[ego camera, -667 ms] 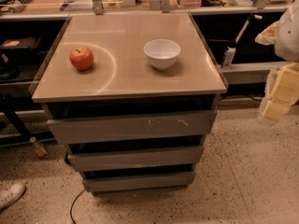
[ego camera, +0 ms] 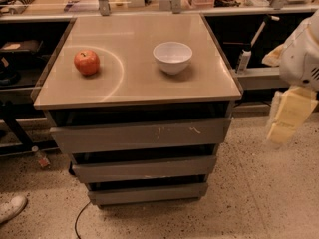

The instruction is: Open top drawer

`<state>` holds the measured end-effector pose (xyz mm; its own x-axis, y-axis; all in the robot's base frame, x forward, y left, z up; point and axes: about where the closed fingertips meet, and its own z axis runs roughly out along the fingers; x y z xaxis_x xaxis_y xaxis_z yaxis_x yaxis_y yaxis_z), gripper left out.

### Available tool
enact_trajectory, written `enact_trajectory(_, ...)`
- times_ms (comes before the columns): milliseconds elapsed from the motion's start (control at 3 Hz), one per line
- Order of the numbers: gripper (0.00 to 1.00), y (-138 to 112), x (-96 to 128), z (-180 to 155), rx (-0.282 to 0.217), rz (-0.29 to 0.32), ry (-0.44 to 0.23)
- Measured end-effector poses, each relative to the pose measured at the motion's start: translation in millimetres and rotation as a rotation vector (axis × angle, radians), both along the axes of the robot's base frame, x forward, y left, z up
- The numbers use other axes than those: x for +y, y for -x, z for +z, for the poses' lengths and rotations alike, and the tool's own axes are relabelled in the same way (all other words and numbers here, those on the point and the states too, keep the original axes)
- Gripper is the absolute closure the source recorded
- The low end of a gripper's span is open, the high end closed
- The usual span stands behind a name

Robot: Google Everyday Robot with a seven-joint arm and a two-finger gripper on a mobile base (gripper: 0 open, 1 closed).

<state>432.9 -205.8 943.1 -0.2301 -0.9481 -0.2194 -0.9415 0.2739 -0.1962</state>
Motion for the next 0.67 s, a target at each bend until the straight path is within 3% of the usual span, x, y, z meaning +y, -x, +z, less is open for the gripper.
enact_trajectory(333,0.00,-2.5,26.0,-64.4,0.081,0.002,-0.025)
enact_trajectory(667,0.00,-12.1,50.9,-115.7,0.123,0.015,-0.052)
